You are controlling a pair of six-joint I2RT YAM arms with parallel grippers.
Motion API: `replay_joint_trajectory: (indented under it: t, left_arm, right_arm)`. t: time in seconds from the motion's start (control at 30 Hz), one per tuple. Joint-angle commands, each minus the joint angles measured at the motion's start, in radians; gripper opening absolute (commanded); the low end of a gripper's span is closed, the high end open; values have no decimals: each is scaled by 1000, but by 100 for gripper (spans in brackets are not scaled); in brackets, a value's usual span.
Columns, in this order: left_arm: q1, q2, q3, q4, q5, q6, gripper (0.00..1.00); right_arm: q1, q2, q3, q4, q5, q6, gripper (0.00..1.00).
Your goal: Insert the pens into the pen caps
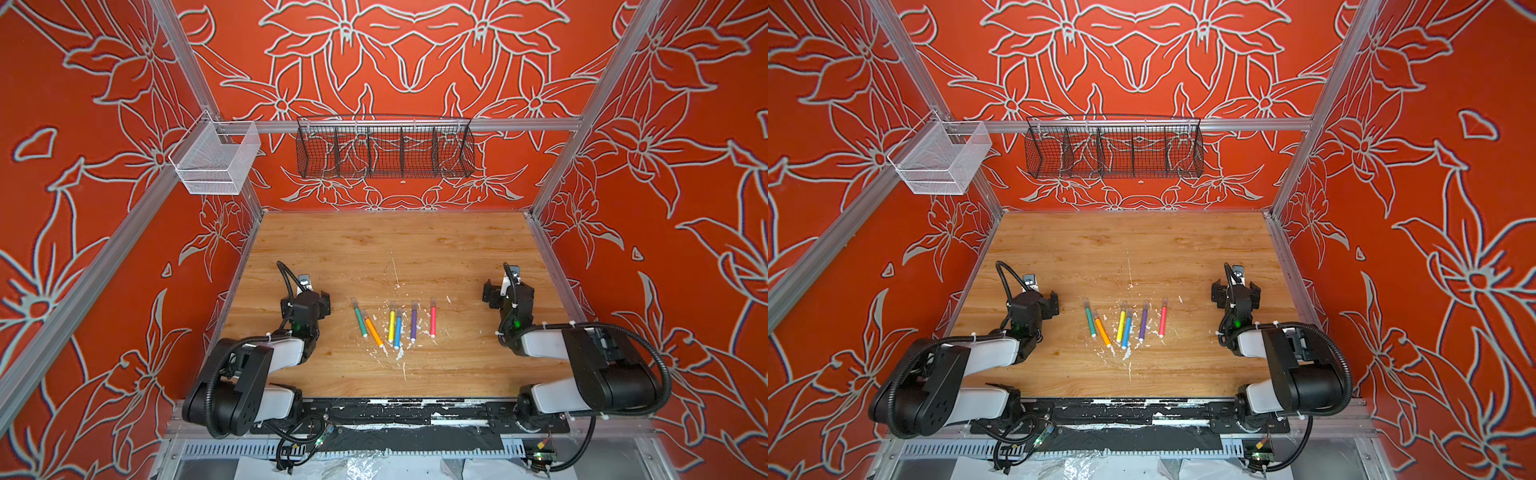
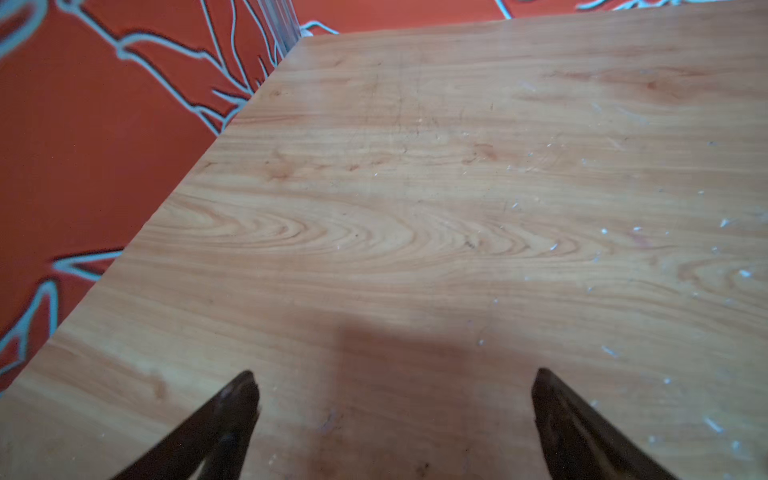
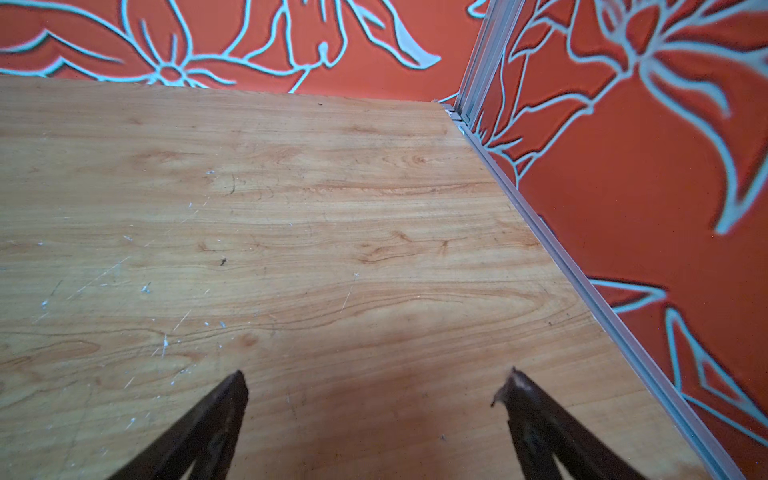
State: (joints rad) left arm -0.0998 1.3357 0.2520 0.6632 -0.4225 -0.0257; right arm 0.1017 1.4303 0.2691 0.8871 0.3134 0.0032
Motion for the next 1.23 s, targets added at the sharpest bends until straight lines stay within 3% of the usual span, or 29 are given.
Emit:
replay_joint_trajectory:
  t: [0.0, 0.07, 0.43, 0.5, 0.57, 0.63, 0.67, 0.73, 0.77, 0.83, 0.9, 0.97, 1.07, 1.2]
  left_arm:
    - [30, 53, 58, 89, 115, 21, 97]
    - [40, 65, 27, 169, 137, 16, 97]
    - [54, 53, 38, 136, 133, -2, 97]
    - [54, 52, 39, 130, 134, -3, 97]
    - [54, 55, 40, 130, 136, -3, 97]
    - [54, 54, 40, 131, 137, -5, 97]
    - [54, 54, 44, 124, 136, -5, 97]
    - [54, 53, 42, 126, 136, -6, 97]
    - [54, 57, 47, 119, 137, -8, 97]
    - [54, 56, 46, 123, 136, -8, 97]
    - [54, 59, 45, 123, 135, -7, 97]
    - [55, 60, 47, 122, 136, -8, 97]
    - [69, 63, 54, 109, 166, -14, 97]
    - [112, 51, 49, 101, 252, -29, 97]
  right_arm:
    - [1, 4, 19, 12, -10, 0, 97]
    - [1, 4, 20, 11, -10, -1, 97]
    - [1, 3, 18, 15, -11, -2, 97]
    - [17, -24, -61, 138, -39, -29, 97]
    - [10, -21, -212, 404, -120, -52, 97]
    - [3, 78, -175, 478, -6, -19, 97]
    - [14, 67, -140, 402, 20, -25, 97]
    - [10, -51, -23, 2, 31, 20, 97]
    - [-7, -30, 26, -56, 35, 37, 97]
    - [-10, 13, 4, 61, 34, 27, 97]
    - [-11, -25, 32, -64, 32, 40, 97]
    - [-11, 10, 14, 34, 32, 27, 97]
    - [-11, -16, 31, -45, 32, 34, 97]
    - [-11, -3, 22, -3, 31, 31, 97]
